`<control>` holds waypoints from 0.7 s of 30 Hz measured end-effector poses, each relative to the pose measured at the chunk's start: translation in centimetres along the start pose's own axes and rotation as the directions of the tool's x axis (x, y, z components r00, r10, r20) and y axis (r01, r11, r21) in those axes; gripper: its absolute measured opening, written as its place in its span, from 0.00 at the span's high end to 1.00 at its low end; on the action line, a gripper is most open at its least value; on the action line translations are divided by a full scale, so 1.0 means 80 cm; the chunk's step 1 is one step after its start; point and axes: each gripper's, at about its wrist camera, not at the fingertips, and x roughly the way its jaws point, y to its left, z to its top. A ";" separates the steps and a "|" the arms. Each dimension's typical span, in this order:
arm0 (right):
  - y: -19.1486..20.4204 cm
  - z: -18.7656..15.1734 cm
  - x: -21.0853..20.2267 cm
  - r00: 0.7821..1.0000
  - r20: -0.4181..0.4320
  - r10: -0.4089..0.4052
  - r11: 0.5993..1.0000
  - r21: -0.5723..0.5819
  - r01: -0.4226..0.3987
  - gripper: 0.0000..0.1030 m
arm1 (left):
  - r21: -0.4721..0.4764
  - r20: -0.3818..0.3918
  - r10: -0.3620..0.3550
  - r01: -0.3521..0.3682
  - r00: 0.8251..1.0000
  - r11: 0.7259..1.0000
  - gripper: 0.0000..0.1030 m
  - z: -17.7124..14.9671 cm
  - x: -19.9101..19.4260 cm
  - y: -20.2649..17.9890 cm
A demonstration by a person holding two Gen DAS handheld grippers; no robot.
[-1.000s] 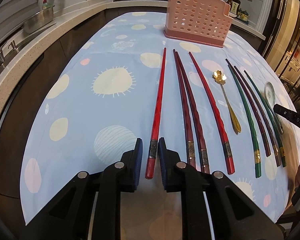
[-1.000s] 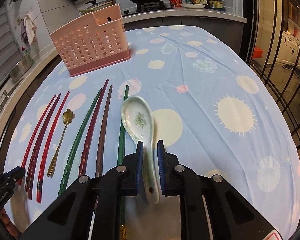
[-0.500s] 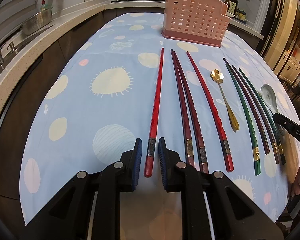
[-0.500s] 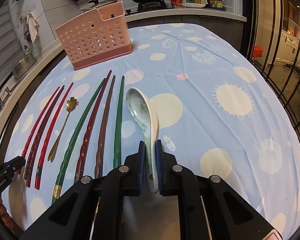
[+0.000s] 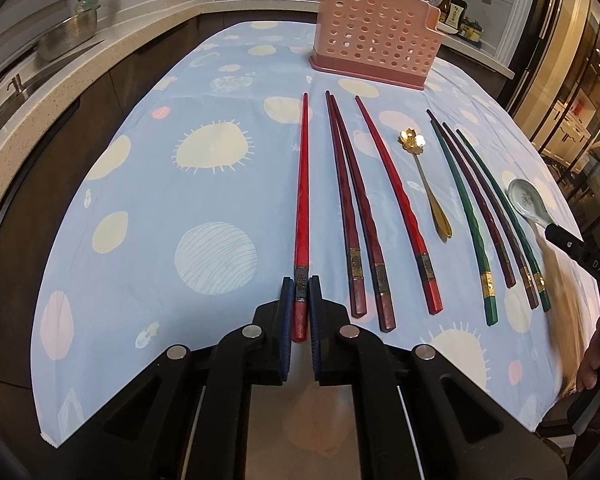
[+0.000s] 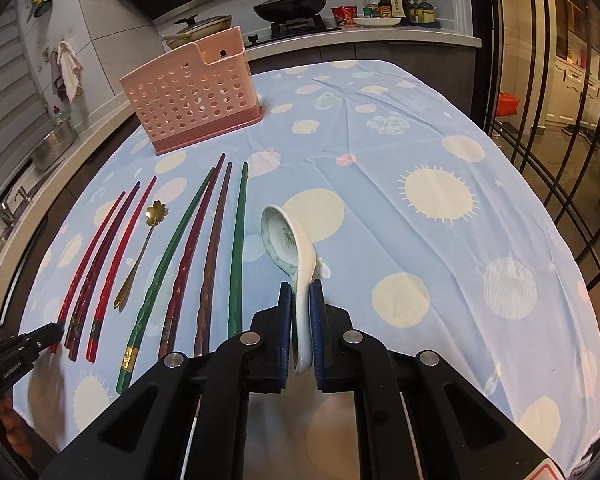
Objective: Organize utensils
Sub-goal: 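Grasp a red chopstick with the left tool while the right tool grasps the white spoon, then lift the red chopstick and white spoon and drop both into the pink holder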
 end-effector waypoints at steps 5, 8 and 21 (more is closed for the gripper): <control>-0.005 0.001 -0.024 0.999 0.035 0.009 1.000 0.006 -0.009 0.93 | -0.003 0.030 -0.006 0.006 1.000 1.000 0.93 -0.001 -0.020 -0.001; -0.006 0.006 -0.036 0.998 0.058 0.015 1.000 0.004 -0.015 0.93 | -0.005 0.065 -0.010 0.010 0.998 1.000 0.93 0.006 -0.036 0.001; 0.004 0.037 -0.054 0.991 0.129 0.043 0.999 -0.028 -0.039 0.94 | -0.001 0.227 0.000 0.000 0.974 1.000 0.93 0.061 -0.089 0.000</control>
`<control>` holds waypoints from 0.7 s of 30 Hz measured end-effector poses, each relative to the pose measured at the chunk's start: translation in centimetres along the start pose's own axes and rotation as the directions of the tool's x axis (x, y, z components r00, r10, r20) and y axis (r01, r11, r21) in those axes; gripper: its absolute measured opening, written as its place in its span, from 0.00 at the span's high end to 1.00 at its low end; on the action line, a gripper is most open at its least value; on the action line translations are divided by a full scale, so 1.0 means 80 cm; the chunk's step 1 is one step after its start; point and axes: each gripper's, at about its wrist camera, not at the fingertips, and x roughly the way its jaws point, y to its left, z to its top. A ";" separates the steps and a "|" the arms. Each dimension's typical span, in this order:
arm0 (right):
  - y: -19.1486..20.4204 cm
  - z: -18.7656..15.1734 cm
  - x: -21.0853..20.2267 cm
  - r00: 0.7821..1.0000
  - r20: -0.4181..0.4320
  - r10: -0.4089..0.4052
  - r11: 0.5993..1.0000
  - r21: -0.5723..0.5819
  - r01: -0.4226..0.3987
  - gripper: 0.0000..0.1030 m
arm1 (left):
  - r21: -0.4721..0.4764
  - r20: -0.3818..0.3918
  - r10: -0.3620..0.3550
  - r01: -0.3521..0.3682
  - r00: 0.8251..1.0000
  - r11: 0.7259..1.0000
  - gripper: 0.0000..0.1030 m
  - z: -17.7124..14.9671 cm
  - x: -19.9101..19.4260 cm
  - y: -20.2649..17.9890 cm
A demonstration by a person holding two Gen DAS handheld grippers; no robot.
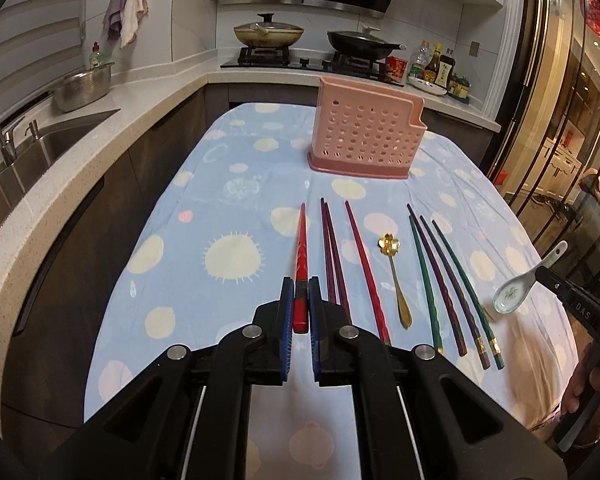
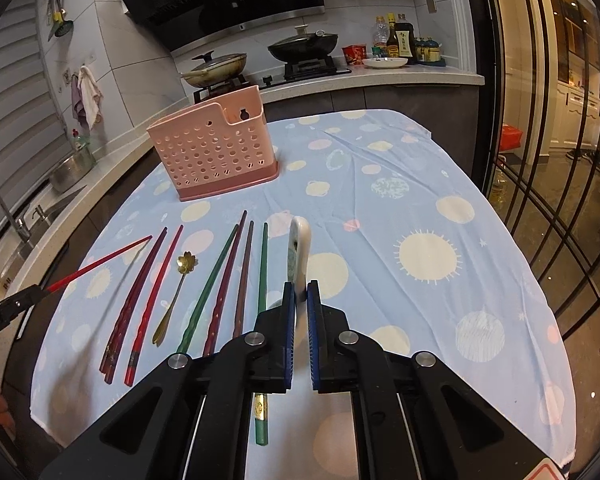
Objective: Organize utensils
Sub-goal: 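Lift the red chopstick and white spoon and drop both into the pink holder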
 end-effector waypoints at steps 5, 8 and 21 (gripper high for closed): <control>0.008 0.027 0.008 0.999 0.016 0.043 0.999 -0.010 -0.043 0.94 | 0.006 0.080 0.002 -0.002 0.997 1.000 0.93 0.041 -0.013 0.001; 0.017 0.046 0.013 0.998 0.041 0.046 0.998 -0.037 -0.044 0.94 | 0.014 0.129 0.002 -0.004 0.992 1.000 0.93 0.070 -0.019 0.001; 0.039 0.164 0.051 0.990 0.097 0.102 0.993 -0.062 -0.096 0.94 | 0.070 0.282 0.016 -0.038 0.959 0.997 0.93 0.199 -0.032 -0.019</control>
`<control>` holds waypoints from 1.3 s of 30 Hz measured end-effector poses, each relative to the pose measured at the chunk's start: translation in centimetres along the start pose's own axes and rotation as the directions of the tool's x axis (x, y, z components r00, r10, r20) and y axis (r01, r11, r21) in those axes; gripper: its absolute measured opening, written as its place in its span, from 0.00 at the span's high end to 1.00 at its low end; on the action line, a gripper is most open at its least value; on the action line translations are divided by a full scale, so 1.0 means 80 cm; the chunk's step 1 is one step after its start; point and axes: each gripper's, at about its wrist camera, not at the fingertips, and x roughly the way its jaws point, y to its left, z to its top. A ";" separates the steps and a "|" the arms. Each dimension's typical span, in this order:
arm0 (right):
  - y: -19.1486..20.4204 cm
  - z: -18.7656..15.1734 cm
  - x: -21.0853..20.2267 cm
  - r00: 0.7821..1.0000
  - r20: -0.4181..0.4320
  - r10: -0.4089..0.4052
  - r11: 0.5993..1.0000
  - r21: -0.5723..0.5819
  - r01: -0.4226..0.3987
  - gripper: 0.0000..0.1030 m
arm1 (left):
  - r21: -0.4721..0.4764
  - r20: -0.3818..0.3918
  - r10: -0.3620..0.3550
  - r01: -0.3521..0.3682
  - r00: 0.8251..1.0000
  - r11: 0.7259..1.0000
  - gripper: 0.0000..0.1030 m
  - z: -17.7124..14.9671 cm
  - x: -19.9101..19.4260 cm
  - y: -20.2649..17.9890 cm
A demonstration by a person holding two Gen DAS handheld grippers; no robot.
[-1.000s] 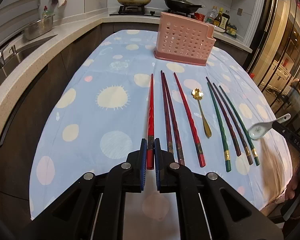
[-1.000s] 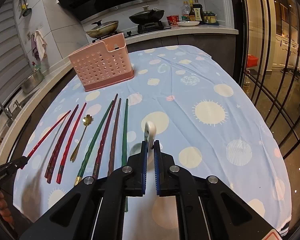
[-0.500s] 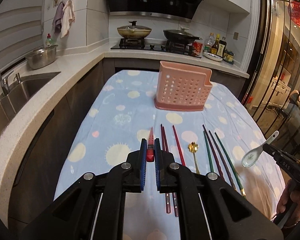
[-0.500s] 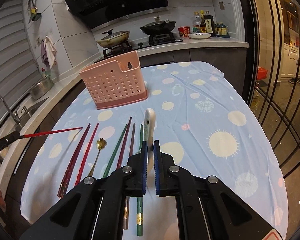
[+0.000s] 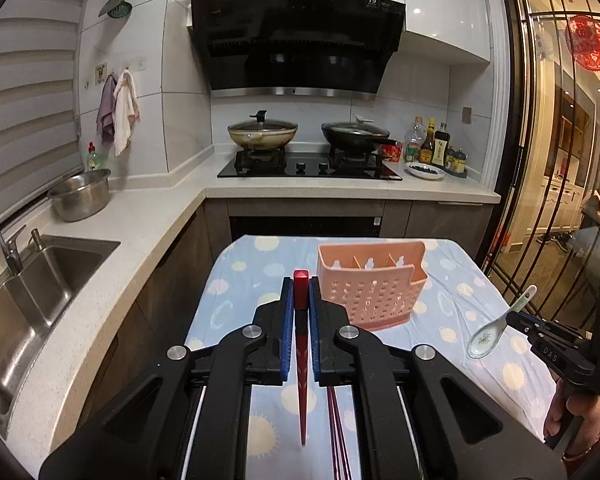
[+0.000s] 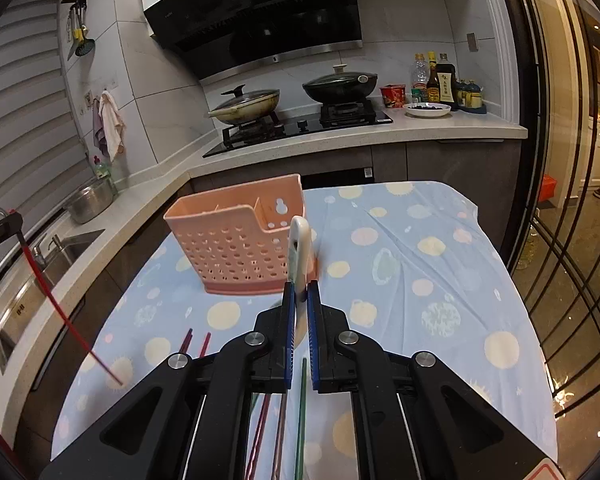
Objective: Organize utensils
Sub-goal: 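Lift the red chopstick and white spoon and drop both into the pink holder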
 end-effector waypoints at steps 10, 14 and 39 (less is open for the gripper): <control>0.019 0.092 0.066 1.000 0.023 -0.012 1.000 -0.024 0.012 0.94 | 0.015 0.160 -0.014 0.012 0.987 1.000 0.93 0.121 0.007 -0.018; 0.021 0.118 0.095 1.000 0.022 -0.021 1.000 -0.015 0.021 0.94 | 0.017 0.201 -0.019 0.016 0.979 1.000 0.93 0.162 0.024 -0.029; 0.013 0.105 0.174 0.998 -0.051 -0.048 0.998 -0.033 0.046 0.74 | -0.015 0.028 0.036 -0.036 0.999 0.999 0.48 0.128 0.181 -0.034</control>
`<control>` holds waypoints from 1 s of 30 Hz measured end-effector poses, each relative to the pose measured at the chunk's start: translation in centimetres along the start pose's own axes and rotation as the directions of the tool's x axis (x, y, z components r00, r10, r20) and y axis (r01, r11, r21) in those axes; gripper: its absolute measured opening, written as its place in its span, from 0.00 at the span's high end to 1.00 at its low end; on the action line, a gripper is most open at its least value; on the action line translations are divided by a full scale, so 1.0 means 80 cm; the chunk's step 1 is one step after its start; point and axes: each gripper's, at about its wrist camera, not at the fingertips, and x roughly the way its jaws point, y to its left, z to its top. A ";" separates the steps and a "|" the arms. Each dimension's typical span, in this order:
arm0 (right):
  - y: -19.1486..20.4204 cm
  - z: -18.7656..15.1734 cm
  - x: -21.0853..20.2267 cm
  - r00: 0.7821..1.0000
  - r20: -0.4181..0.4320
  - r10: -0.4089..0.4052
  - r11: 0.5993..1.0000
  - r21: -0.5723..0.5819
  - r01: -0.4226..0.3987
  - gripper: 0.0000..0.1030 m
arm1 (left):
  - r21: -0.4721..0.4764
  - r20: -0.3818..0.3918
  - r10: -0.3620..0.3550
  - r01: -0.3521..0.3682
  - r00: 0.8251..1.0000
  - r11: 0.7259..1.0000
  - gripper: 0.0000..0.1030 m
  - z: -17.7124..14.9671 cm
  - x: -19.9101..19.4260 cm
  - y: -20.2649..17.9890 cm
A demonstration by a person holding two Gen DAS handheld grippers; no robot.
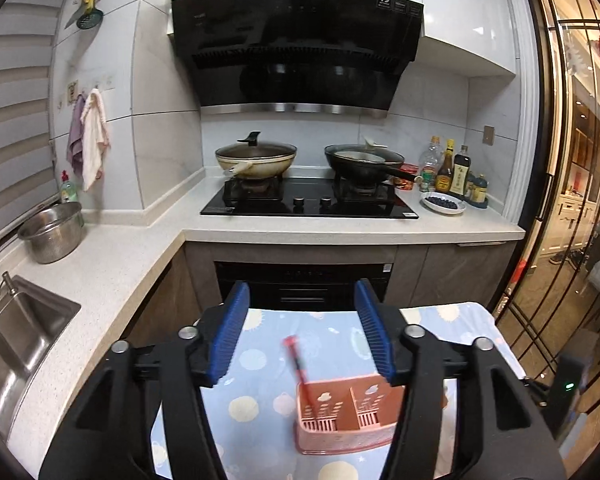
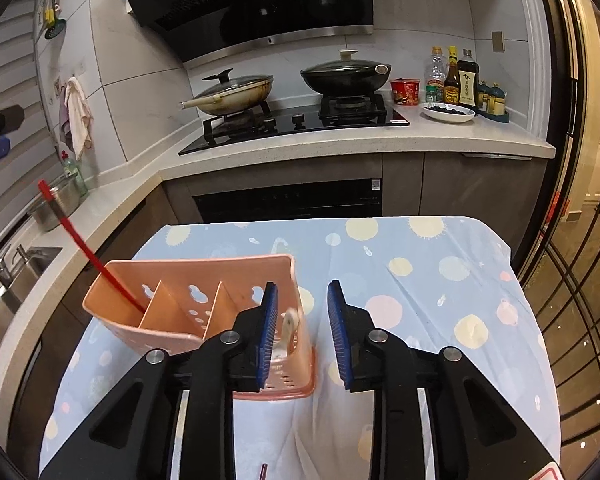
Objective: Organize utensils
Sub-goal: 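Lift the red chopstick and white spoon and drop both into the pink holder, then grasp a dark red chopstick with the left tool while the right tool grasps a green chopstick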
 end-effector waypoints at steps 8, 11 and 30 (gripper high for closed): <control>-0.016 -0.042 -0.060 0.999 0.016 0.030 0.999 0.040 -0.031 0.62 | 0.004 -0.006 0.011 -0.011 1.000 1.000 0.25 -0.057 -0.043 0.013; -0.017 -0.072 -0.086 1.000 0.020 0.007 1.000 0.027 -0.008 0.59 | 0.010 -0.022 0.017 -0.017 1.000 1.000 0.23 -0.090 -0.065 0.018; -0.024 -0.294 -0.190 0.984 -0.164 -0.073 0.997 0.015 0.076 0.54 | -0.018 -0.389 0.057 -0.070 0.920 0.997 0.21 -0.349 -0.132 0.059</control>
